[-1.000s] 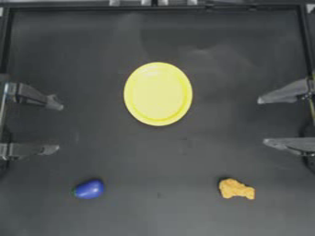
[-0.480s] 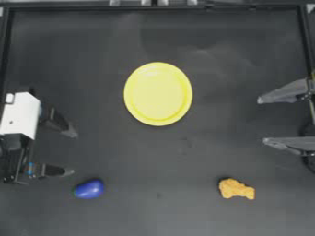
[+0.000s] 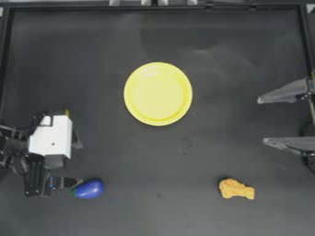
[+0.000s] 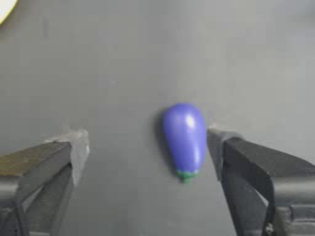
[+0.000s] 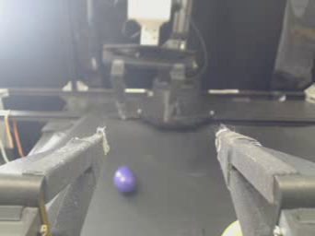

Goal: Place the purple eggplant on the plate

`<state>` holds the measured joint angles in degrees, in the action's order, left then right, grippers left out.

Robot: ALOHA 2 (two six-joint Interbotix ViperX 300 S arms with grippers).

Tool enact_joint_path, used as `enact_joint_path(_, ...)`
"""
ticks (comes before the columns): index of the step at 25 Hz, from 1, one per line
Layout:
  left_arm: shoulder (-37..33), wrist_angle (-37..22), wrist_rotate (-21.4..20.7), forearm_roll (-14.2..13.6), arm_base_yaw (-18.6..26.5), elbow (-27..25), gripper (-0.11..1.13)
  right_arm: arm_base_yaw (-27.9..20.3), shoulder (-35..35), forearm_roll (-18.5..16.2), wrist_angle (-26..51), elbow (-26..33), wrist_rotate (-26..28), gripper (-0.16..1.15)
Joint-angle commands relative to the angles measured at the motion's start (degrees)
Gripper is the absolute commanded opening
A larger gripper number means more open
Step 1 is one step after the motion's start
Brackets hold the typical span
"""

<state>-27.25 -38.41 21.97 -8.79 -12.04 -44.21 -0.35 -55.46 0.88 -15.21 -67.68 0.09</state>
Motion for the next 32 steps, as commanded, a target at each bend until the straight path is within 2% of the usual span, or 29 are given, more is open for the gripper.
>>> enact_joint_path(1,1.85,0.18,2.55,-0.79,-1.93,1.67,1.03,-0.09,0.18,0.18,-0.26,0.88,0.09,0.99)
enact_joint_path(8,7.38,0.97,5.63,-0.88,-4.66,2.29,1.03,-0.09,0.18,0.18,-0.26,0.7,0.18,0.99)
enact_joint_path(13,10.81,4.22,6.86,-0.88,-4.92,1.76,1.03,-0.09,0.18,0.18,-0.44,0.7,0.18,0.99)
enact_joint_path(32,19.86,11.43,7.65,0.09,-4.92,-0.62,1.03,-0.09,0.18,0.18,-0.62,0.62,0.26,0.99)
